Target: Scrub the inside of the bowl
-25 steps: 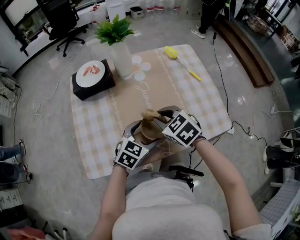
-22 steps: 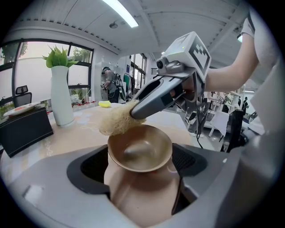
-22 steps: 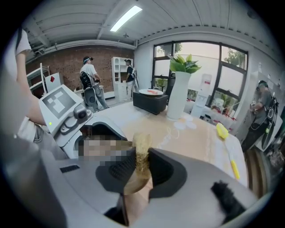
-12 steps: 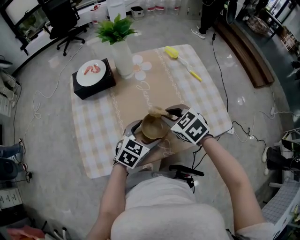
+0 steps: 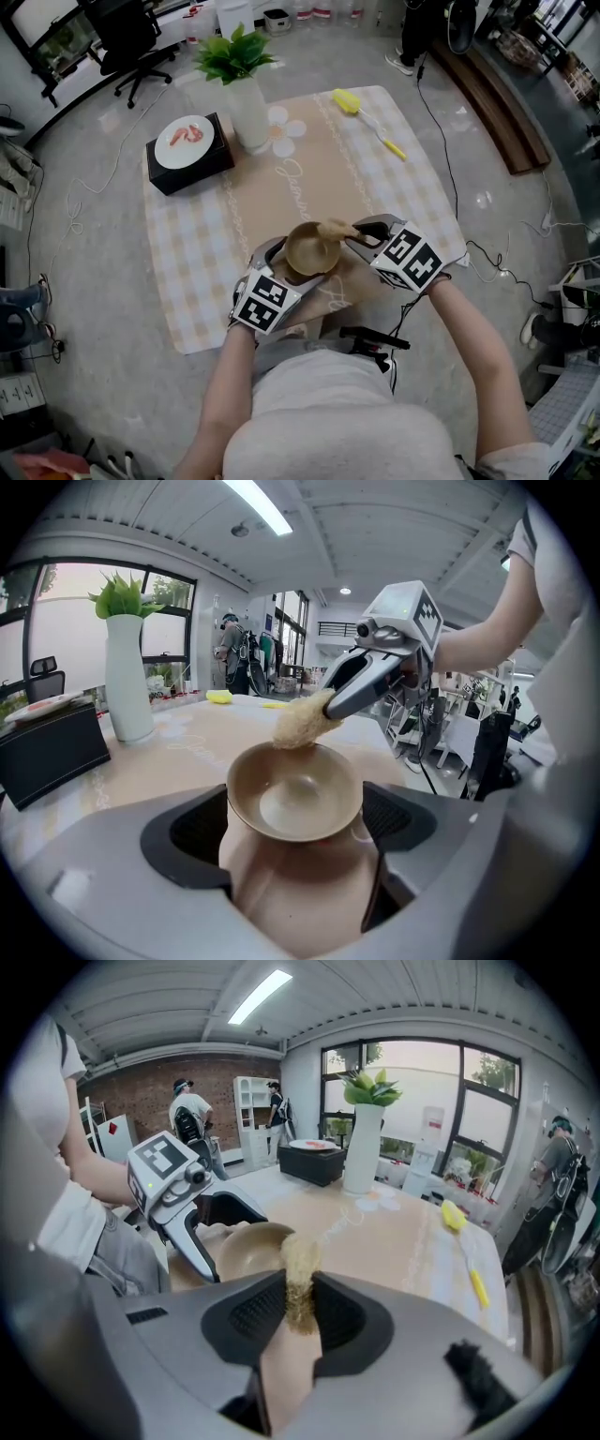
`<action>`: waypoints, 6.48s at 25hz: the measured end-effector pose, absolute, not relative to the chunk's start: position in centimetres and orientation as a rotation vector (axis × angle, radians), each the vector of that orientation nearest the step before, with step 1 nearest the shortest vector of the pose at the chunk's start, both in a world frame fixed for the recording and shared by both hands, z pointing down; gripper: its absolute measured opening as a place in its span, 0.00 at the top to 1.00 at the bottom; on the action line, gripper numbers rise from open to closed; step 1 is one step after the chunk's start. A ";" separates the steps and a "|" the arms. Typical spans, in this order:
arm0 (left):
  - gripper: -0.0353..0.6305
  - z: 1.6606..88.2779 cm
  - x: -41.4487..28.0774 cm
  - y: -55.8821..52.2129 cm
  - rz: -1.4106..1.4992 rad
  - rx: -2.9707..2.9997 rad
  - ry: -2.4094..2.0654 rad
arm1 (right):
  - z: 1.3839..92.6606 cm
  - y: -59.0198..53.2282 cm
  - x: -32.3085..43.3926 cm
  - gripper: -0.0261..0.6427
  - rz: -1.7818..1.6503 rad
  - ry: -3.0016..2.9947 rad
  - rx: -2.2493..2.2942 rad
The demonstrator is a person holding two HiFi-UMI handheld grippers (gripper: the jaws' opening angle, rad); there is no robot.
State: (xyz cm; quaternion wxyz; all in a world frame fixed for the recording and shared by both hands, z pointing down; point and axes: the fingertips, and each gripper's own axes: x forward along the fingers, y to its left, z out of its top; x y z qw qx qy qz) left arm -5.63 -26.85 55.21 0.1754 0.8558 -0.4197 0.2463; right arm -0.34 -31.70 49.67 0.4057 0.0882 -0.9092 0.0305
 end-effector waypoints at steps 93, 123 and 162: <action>0.24 55.1 -5.2 -27.7 0.734 2.492 -1.200 | 52.6 -29.2 -7.0 0.83 -0.393 -1.830 -0.277; 0.24 55.3 -5.3 -27.6 0.727 2.493 -1.185 | 53.1 -28.7 -6.0 0.83 -0.164 -1.899 -0.227; 0.74 43.9 -8.1 -27.1 0.217 2.488 -1.705 | 42.5 -29.2 -3.0 0.84 0.253 -2.673 0.825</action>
